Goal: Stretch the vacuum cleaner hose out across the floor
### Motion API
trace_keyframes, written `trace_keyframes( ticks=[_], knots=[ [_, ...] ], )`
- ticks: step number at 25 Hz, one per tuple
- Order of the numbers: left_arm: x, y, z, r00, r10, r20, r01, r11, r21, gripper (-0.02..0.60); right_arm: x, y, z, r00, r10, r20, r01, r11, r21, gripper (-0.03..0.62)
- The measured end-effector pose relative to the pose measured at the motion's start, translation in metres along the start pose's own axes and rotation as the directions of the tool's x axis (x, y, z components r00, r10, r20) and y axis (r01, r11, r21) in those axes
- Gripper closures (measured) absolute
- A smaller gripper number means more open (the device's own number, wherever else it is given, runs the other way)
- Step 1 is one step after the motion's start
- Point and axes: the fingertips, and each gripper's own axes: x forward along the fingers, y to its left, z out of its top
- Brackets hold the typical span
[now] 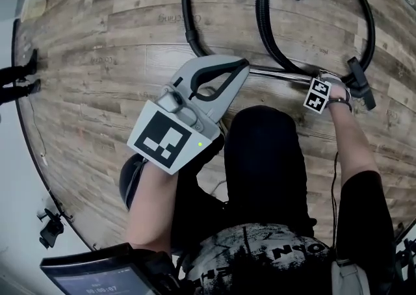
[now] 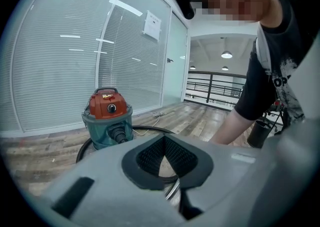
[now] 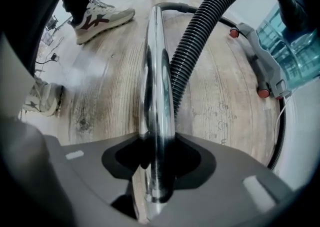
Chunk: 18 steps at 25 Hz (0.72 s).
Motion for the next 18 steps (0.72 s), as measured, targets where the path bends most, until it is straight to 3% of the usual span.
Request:
trace_keyframes(
  ticks=[6,11,15,18],
  knots=[
    [-0.007,0.004,-0.009,1.0,0.01,-0.008,-0.01,1.0,0.005,0.581,-0.025,0.002,0.004,0.993,0.113,0.031,-0.112,0.994,-0.016,0.434],
    [0.004,-0.004,-0.022,0.997,-0.057,-0.056,0.059,0.997,0.041,0.581,-0.06,0.006,-0.004,0.986,0.162,0.023,-0.162,0.987,-0.021,0.436],
    [0.023,-0.011,-0.042,0.984,-0.083,-0.16,0.104,0.987,0.126,0.58,-0.087,0.014,-0.013,0.981,0.193,0.0,-0.193,0.981,-0.022,0.437],
    [0.04,-0.021,-0.067,0.956,-0.133,-0.262,0.181,0.969,0.17,0.577,-0.11,0.013,-0.022,0.98,0.196,-0.018,-0.197,0.98,-0.022,0.437]
  ],
)
